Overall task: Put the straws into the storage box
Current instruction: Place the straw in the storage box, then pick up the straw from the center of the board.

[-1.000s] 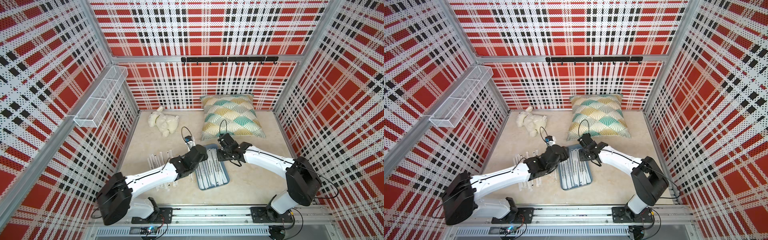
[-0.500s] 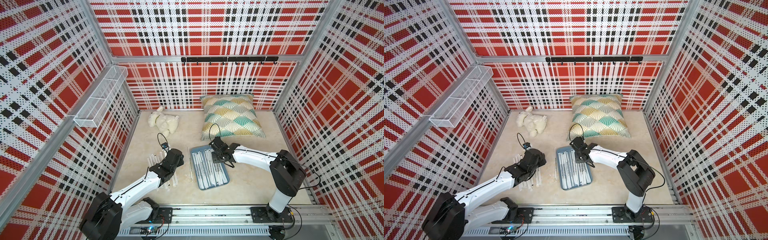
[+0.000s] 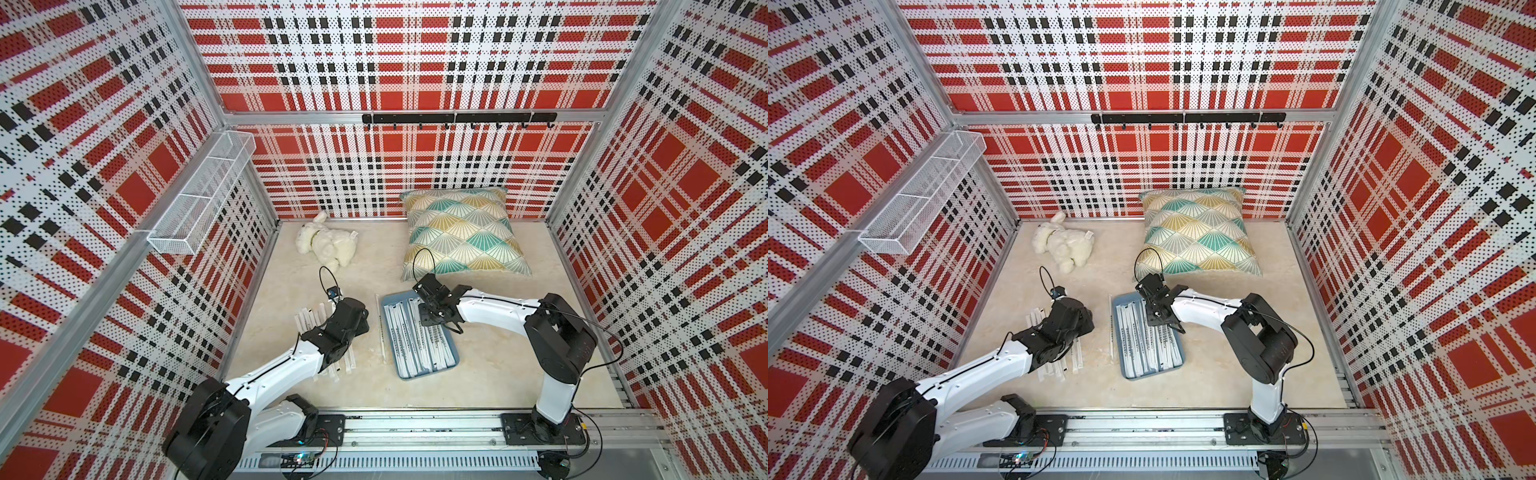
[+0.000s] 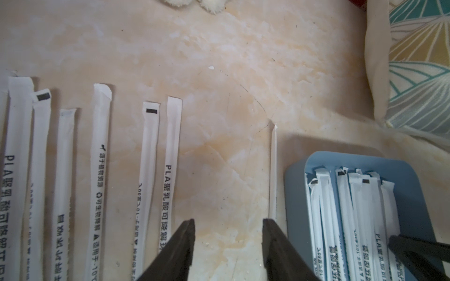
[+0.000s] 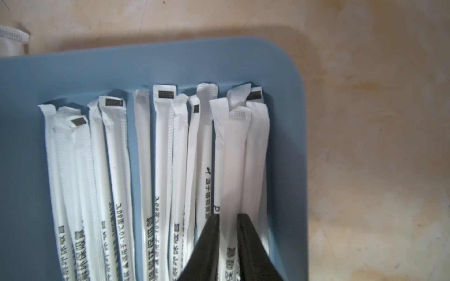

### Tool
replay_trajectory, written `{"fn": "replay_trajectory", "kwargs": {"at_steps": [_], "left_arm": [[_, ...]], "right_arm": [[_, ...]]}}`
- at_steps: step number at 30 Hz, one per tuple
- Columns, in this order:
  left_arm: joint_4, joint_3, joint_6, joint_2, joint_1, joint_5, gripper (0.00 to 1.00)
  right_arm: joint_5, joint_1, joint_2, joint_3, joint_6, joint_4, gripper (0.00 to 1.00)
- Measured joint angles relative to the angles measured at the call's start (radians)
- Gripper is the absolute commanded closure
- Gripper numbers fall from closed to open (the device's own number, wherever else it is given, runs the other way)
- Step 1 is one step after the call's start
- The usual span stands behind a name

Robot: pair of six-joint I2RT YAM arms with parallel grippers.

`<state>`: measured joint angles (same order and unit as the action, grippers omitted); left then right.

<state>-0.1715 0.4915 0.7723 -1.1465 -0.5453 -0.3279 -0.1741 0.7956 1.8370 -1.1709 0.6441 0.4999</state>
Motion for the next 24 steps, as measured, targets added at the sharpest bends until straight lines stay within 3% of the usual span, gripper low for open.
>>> {"fn": "replay_trajectory", "kwargs": {"at_steps": [8,16,24], "left_arm": [[0.006,0.000,-0.007,-0.018,-0.001,0.008,0.51],[0.007,0.002,-0.019,-0.040,-0.003,0.027,0.51],[0.005,0.101,-0.029,-0.247,-0.084,0.037,0.51]], "right_arm": [[0.039,0.000,0.011,-0.004,-0.015,-0.002,0.78],[0.036,0.000,-0.016,-0.066,-0.050,0.039,0.67],[0.023,-0.021,-0.134,-0.062,-0.056,0.051,0.66]]}}
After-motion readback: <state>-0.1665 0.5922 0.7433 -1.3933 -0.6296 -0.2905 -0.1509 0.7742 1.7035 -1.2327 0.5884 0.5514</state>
